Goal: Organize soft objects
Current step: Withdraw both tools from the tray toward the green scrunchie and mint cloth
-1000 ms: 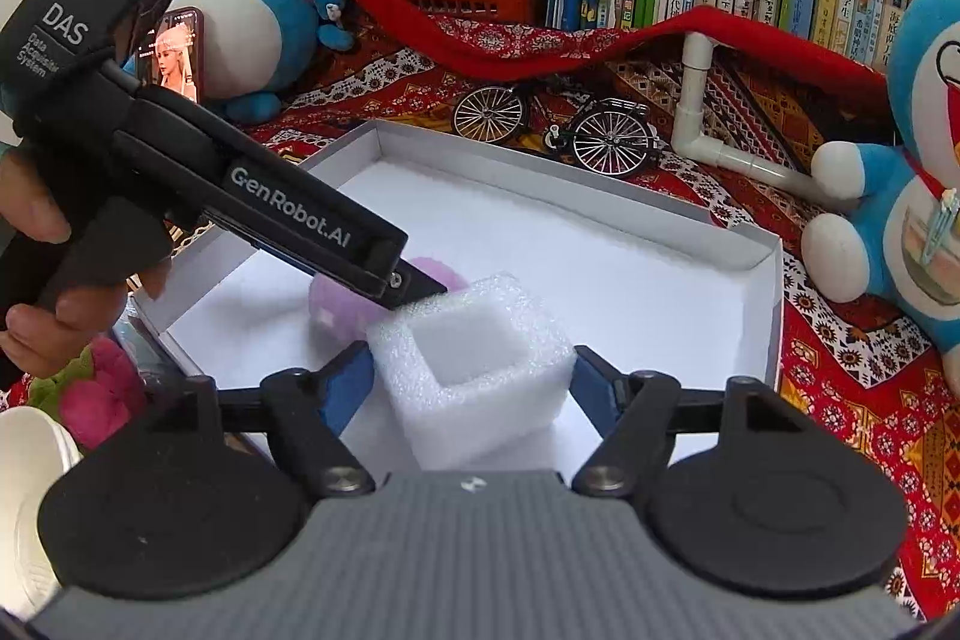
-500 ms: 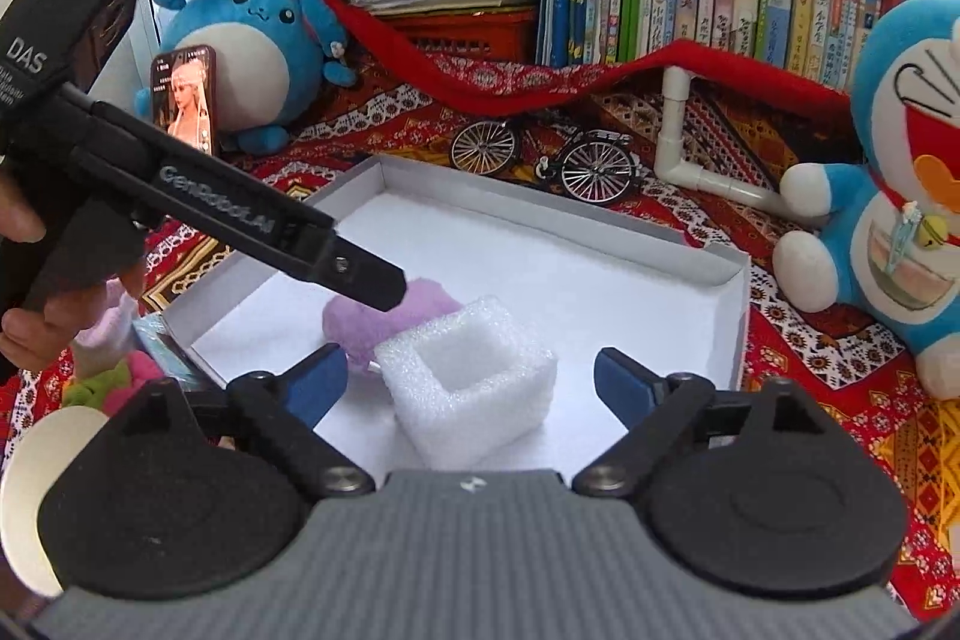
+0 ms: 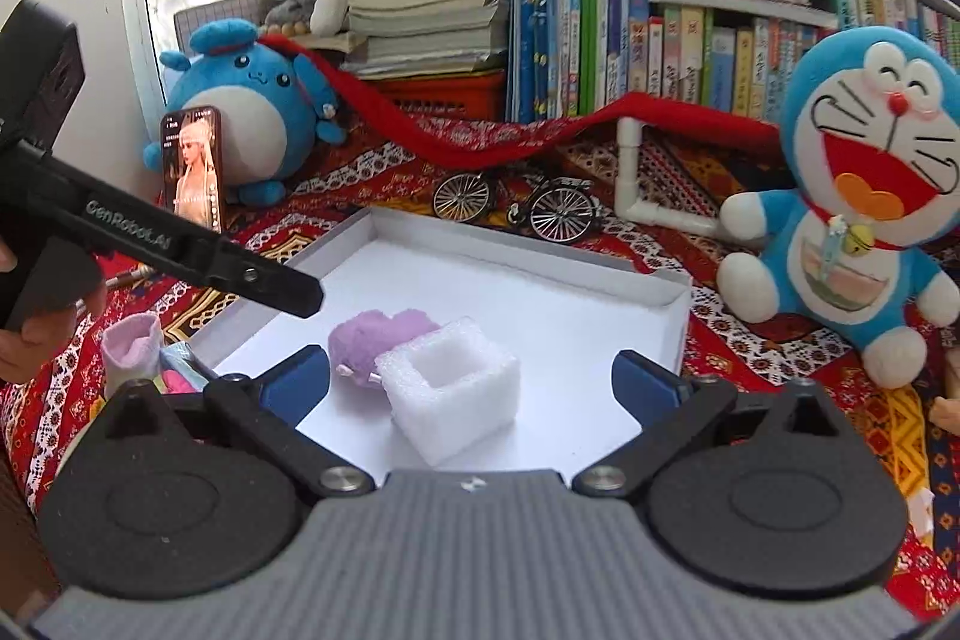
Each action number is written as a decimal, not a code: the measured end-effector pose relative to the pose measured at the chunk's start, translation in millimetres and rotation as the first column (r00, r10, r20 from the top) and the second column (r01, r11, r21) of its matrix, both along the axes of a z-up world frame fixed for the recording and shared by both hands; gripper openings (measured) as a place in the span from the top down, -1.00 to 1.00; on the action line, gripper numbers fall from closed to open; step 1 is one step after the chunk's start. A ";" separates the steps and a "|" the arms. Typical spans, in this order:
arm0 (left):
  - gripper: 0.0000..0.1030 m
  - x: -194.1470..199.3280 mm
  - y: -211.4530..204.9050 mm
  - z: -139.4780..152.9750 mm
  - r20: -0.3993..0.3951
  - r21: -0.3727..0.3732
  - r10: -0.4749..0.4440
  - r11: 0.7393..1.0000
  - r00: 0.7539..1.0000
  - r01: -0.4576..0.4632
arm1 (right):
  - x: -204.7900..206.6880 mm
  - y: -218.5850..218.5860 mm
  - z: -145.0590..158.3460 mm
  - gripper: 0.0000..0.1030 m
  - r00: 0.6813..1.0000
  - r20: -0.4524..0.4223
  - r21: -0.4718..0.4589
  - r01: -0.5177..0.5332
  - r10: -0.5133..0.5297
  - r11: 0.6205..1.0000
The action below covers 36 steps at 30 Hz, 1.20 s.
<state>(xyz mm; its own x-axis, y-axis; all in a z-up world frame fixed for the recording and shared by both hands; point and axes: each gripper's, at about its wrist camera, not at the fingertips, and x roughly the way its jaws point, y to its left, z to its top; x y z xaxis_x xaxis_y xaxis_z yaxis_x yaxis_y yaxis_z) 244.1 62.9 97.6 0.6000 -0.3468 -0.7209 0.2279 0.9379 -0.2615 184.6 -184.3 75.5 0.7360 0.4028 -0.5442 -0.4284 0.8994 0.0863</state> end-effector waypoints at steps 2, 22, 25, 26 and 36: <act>-0.75 -6.7 1.5 2.4 0.009 -0.005 -0.001 1.000 1.000 0.001 | -4.7 -2.5 2.5 -1.00 1.000 0.011 0.005 0.011 -0.011 1.000; -0.79 -83.8 11.6 20.3 0.124 -0.051 -0.040 0.998 0.991 0.046 | -72.9 -29.4 26.3 -1.00 0.987 0.144 0.051 0.061 -0.068 0.997; -0.80 -95.0 13.0 21.8 0.144 -0.055 -0.043 0.997 0.989 0.051 | -82.3 -30.0 26.9 -1.00 0.985 0.155 0.052 0.065 -0.072 0.997; -0.80 -97.9 14.0 21.5 0.147 -0.057 -0.046 0.997 0.988 0.054 | -85.5 -30.4 26.6 -1.00 0.985 0.159 0.051 0.066 -0.074 0.997; -0.88 -152.1 33.9 15.1 0.247 -0.098 0.020 0.995 0.969 0.005 | -114.4 -39.7 17.3 -1.00 0.980 0.164 0.083 0.103 -0.115 0.991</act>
<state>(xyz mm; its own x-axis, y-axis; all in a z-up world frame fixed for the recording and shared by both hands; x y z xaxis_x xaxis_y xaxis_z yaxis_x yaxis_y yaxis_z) 92.0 96.8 112.7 0.7581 -0.4028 -0.5129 0.2901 0.9127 -0.2879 70.2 -224.0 92.9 0.8562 0.3495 -0.3804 -0.3421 0.9354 0.0895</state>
